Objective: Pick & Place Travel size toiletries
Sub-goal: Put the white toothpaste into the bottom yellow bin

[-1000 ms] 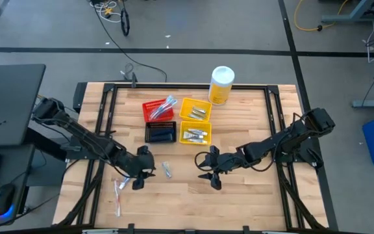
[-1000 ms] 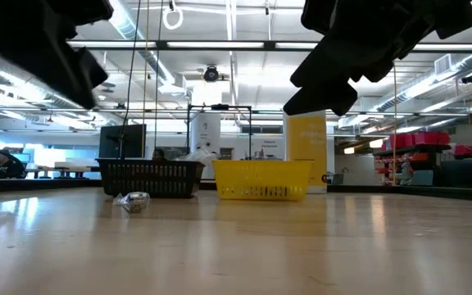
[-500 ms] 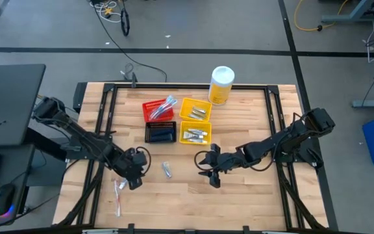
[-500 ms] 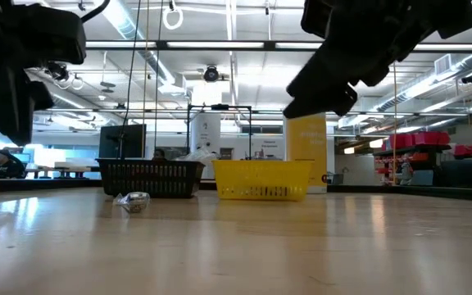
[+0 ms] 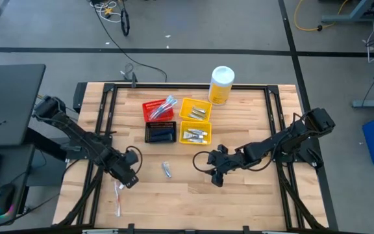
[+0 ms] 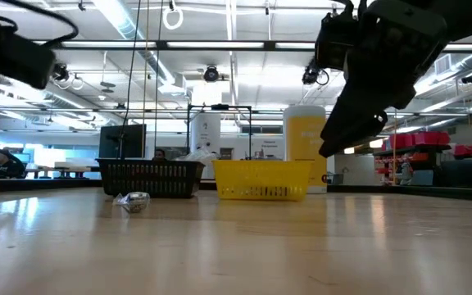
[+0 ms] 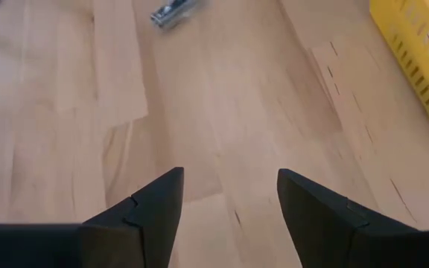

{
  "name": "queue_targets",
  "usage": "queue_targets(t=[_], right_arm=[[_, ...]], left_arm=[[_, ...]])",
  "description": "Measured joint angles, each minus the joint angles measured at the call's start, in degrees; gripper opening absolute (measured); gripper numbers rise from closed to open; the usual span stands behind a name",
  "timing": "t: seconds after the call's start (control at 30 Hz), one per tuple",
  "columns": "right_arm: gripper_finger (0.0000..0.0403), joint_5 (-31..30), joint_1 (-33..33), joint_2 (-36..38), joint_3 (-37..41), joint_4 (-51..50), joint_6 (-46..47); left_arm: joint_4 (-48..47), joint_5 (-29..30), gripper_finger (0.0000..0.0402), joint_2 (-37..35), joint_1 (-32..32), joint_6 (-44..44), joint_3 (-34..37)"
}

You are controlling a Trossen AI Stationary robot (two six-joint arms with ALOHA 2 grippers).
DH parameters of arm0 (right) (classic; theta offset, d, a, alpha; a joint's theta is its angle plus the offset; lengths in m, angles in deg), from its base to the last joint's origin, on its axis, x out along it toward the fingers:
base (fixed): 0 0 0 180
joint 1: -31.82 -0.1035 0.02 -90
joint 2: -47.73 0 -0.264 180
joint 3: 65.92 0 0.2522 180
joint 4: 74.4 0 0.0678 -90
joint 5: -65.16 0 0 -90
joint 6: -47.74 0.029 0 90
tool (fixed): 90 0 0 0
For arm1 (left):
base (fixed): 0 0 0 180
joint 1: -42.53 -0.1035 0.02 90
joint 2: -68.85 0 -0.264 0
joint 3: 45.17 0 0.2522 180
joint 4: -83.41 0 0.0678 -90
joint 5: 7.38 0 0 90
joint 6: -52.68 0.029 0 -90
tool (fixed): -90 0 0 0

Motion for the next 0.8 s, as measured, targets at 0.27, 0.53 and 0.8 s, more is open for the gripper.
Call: queue_targets(t=[0.27, 0.53, 0.8], right_arm=[[0.0217, -0.04, 0.01, 0.00, 0.00, 0.55, -0.15], [0.0204, -0.04, 0.02, 0.00, 0.00, 0.58, -0.15], [0.0204, -0.06, 0.02, 0.00, 0.00, 0.75, -0.15]], left_arm=[[-2.35, -3.25, 0.0138, 0.00, 2.03, -13.80, 0.00], [-2.57, -1.96, 0.0138, 0.00, 3.60, -10.76, 0.00], [-2.63, -4.93, 0.0157, 0.00, 3.58, -11.00, 0.00]])
